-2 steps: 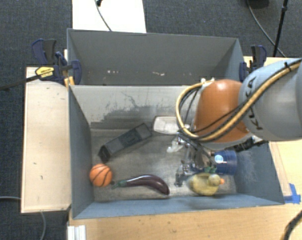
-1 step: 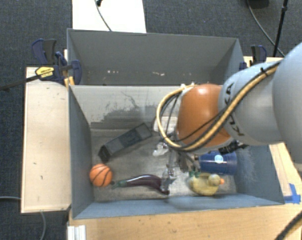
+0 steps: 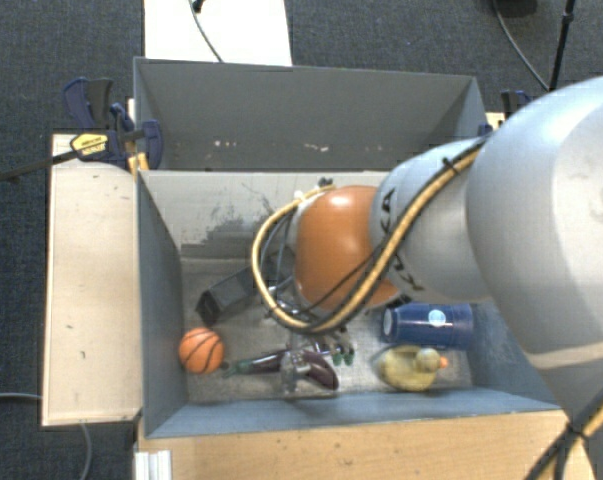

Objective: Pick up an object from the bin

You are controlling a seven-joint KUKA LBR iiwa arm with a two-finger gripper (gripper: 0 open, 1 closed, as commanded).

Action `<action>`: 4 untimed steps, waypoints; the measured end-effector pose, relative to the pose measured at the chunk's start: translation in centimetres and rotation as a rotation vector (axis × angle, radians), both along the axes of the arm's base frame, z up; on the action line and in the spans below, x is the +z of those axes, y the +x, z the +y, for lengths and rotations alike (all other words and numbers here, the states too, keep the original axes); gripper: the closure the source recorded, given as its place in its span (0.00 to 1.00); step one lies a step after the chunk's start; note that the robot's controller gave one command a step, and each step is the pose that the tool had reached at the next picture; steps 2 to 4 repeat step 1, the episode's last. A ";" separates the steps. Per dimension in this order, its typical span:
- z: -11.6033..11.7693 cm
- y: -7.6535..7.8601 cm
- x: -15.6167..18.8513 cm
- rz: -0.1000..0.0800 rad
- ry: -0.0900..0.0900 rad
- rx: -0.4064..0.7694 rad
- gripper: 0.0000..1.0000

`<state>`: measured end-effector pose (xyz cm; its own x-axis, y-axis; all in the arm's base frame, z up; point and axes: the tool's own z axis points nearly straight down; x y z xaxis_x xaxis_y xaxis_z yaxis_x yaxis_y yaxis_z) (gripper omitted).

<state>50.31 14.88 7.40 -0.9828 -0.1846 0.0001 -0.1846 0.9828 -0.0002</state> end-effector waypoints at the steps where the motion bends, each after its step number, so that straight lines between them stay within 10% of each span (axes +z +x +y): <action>1: -1.3 0.9 0.4 -0.021 0.020 -0.424 1.00; 4: -1.3 0.9 0.4 -0.021 0.020 -0.424 1.00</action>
Offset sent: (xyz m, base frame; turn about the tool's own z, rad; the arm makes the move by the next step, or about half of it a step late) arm 0.0000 0.0000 0.0000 0.0000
